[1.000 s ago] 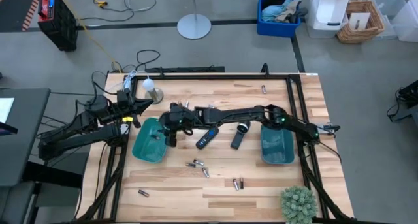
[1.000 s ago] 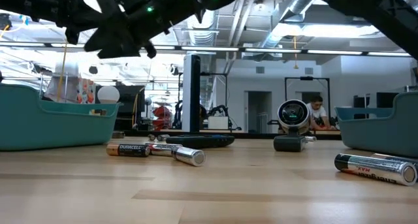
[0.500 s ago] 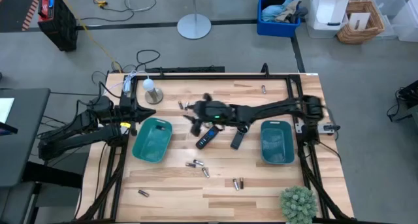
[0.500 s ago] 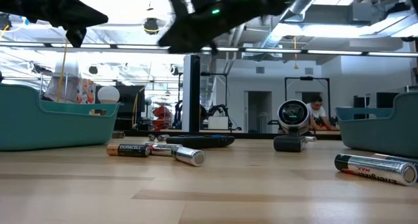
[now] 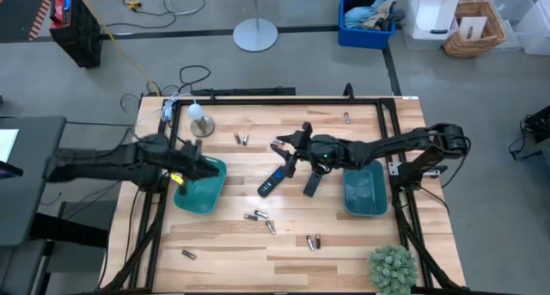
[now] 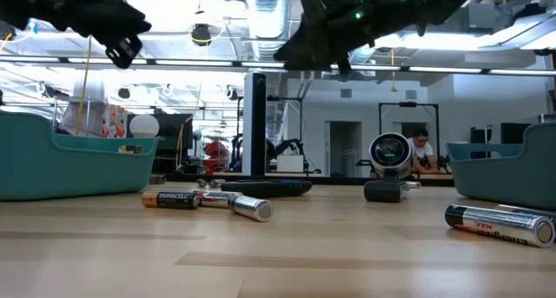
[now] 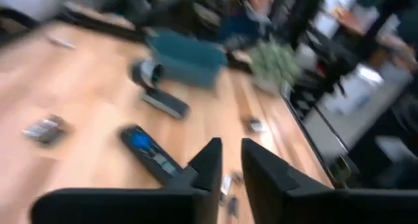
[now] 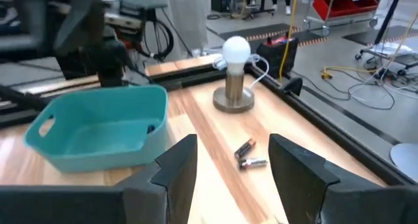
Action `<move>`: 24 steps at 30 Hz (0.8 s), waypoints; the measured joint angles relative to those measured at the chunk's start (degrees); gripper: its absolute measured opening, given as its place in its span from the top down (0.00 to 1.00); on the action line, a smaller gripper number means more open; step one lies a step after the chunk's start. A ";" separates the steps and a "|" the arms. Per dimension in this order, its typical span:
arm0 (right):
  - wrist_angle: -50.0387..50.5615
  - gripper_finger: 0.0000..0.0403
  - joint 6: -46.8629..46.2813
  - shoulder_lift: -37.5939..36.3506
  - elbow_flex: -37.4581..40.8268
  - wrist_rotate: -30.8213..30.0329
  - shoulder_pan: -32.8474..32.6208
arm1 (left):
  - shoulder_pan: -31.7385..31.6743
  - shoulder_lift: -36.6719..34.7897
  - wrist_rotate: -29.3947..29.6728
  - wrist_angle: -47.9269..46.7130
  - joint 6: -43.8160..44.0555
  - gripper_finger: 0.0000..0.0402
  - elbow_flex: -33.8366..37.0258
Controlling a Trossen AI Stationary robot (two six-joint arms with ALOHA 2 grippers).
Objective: Sort batteries
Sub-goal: Put the brown battery into the green bin
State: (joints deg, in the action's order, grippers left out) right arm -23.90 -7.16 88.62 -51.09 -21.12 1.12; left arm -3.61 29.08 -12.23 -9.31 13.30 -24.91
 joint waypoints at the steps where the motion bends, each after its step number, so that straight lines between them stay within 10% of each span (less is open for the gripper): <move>1: 0.09 0.49 0.07 -0.16 0.37 0.00 -0.16 | 2.16 2.47 0.37 -0.13 -0.21 0.82 -0.28; 24: -4.01 0.49 2.17 -0.31 3.46 0.04 -1.09 | 45.56 41.87 9.30 -42.13 41.08 0.73 -31.27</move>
State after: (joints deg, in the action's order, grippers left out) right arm -27.92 -4.99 88.31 -47.64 -21.08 0.03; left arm 41.95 70.96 -2.93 -51.45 54.38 -56.18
